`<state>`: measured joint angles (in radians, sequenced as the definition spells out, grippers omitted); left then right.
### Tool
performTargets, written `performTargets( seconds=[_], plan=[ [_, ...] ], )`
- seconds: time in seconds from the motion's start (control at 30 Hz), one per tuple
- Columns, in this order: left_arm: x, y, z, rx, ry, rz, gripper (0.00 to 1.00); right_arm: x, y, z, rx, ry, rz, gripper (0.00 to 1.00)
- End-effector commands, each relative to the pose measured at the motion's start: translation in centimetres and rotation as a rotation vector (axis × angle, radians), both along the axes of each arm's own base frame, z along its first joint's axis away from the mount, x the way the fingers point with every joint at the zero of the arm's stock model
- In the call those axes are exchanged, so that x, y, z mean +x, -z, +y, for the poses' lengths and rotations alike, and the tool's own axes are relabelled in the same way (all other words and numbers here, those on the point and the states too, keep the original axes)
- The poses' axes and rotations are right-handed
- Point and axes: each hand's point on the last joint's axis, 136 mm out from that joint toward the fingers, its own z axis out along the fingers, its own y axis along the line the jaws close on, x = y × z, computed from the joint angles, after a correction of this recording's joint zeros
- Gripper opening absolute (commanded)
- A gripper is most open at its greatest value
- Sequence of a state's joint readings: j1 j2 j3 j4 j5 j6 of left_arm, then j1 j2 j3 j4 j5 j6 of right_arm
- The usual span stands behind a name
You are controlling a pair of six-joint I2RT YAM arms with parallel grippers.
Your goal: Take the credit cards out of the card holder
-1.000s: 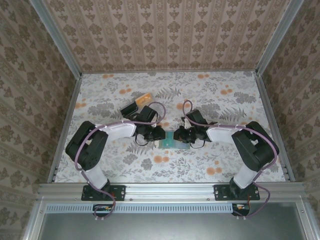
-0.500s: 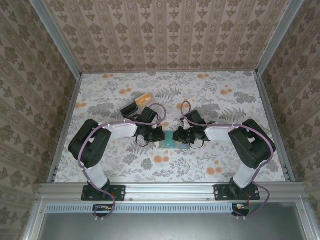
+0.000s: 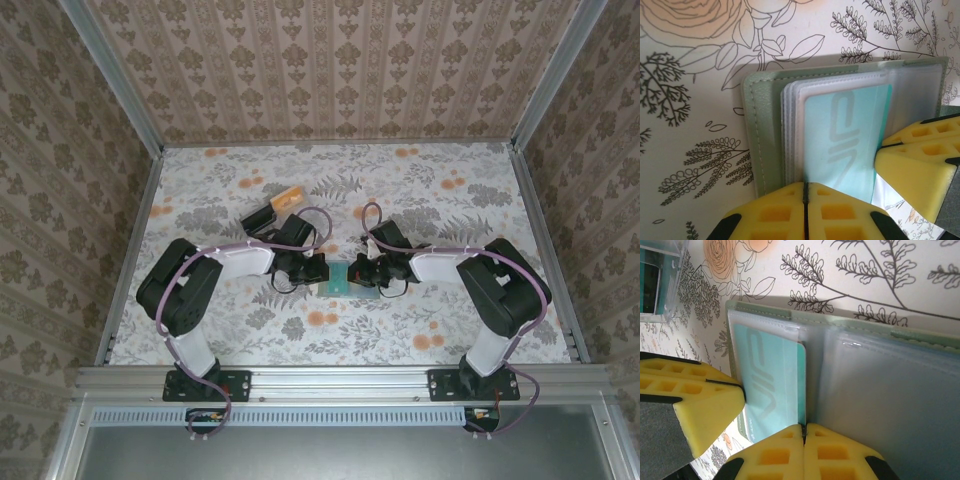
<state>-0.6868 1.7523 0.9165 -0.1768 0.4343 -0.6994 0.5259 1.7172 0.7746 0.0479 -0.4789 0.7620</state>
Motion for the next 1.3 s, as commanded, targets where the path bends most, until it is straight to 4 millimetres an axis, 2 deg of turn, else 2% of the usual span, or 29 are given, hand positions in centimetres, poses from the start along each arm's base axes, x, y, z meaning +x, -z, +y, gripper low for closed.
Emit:
performTargets(
  seconds=[0.0, 0.27, 0.3, 0.37, 0.43, 0.5, 0.63, 0.7, 0.8, 0.97, 1.27],
  plan=[
    [-1.0, 1.4, 1.7, 0.062, -0.022, 0.04, 0.08, -1.1, 0.4, -1.4, -0.034, 0.013, 0.019, 0.0],
    [-1.0, 1.4, 1.8, 0.056, -0.025, 0.041, 0.07, -1.6, 0.2, -1.9, -0.031, 0.011, 0.018, 0.0],
    [-1.1, 1.4, 1.7, 0.052, -0.023, 0.041, 0.07, -1.5, 0.3, -1.9, -0.028, 0.014, 0.019, 0.02],
    [-1.2, 1.5, 1.6, 0.052, -0.019, 0.044, 0.07, -1.3, 0.3, -1.5, -0.009, 0.015, 0.019, 0.22],
    [-1.2, 1.5, 1.4, 0.05, -0.017, 0.045, 0.07, -1.0, 0.2, -1.1, 0.012, 0.02, 0.017, 0.27],
    [-1.3, 1.5, 1.4, 0.051, -0.014, 0.045, 0.06, -0.7, 0.4, -0.8, 0.025, 0.025, 0.019, 0.27],
    [-1.4, 1.5, 1.3, 0.049, -0.012, 0.046, 0.06, -0.3, 0.7, -0.5, 0.037, 0.032, 0.024, 0.24],
    [-1.4, 1.4, 1.4, 0.049, -0.012, 0.045, 0.05, -0.1, 0.8, -0.4, 0.039, 0.038, 0.025, 0.19],
    [-1.5, 1.5, 1.5, 0.054, -0.01, 0.044, 0.05, -0.2, 0.9, -0.9, 0.018, 0.044, 0.024, 0.1],
    [-1.7, 1.6, 1.8, 0.067, -0.004, 0.043, 0.03, -0.4, 0.9, -2.1, 0.001, 0.034, 0.034, 0.02],
    [-1.8, 1.8, 2.1, 0.082, 0.0, 0.042, 0.03, -0.5, 0.5, -3.9, 0.009, 0.019, 0.053, 0.0]
  ],
)
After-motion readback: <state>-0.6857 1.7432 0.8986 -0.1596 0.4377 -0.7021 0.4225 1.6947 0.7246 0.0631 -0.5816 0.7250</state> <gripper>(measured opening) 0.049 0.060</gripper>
